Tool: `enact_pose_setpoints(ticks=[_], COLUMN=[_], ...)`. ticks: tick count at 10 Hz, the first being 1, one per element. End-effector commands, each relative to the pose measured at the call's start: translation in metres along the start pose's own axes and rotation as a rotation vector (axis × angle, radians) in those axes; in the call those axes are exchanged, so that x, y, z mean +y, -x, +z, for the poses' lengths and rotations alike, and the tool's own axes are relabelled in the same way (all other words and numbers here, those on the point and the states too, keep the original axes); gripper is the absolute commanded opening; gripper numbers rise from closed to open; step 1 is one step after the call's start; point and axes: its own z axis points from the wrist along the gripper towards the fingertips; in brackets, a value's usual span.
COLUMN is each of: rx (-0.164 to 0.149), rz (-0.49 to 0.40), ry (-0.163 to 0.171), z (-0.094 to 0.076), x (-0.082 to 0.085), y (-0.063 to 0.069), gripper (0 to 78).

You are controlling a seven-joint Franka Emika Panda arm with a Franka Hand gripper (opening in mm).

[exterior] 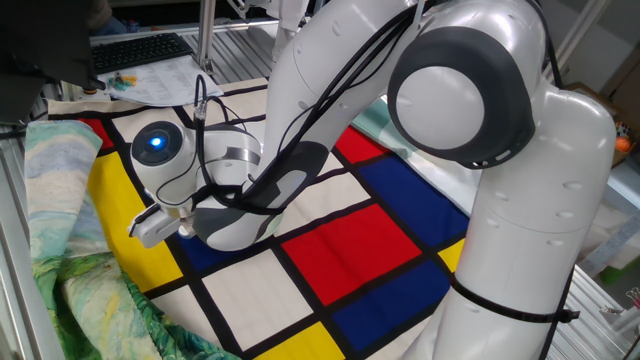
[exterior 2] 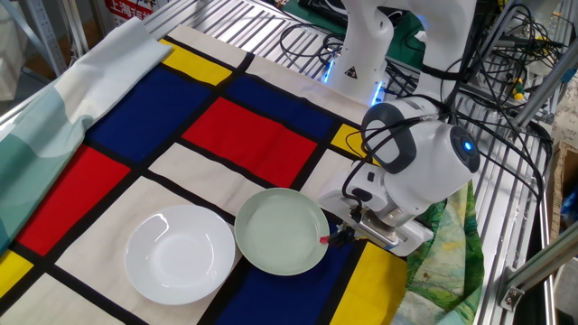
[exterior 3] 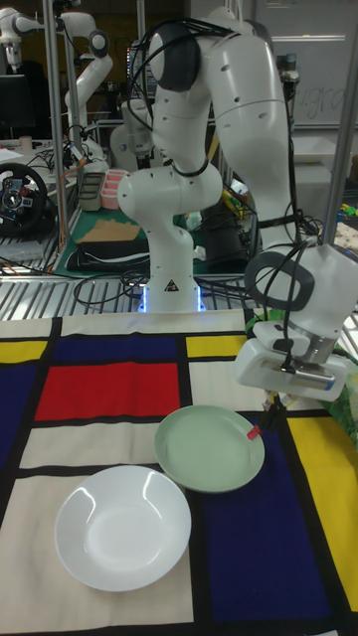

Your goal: Use a clamp

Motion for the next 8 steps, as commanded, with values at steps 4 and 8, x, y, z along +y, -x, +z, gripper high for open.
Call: enact_pose_setpoints(ticks=[4,8], rx=[0.019,0.043], rz=[0.037,0.059], ry=[0.012,0.058], z=[-0.012,-0.018], x=[-0.004,-0.009], y=[0.002,0.008], gripper=[1.2,1.2])
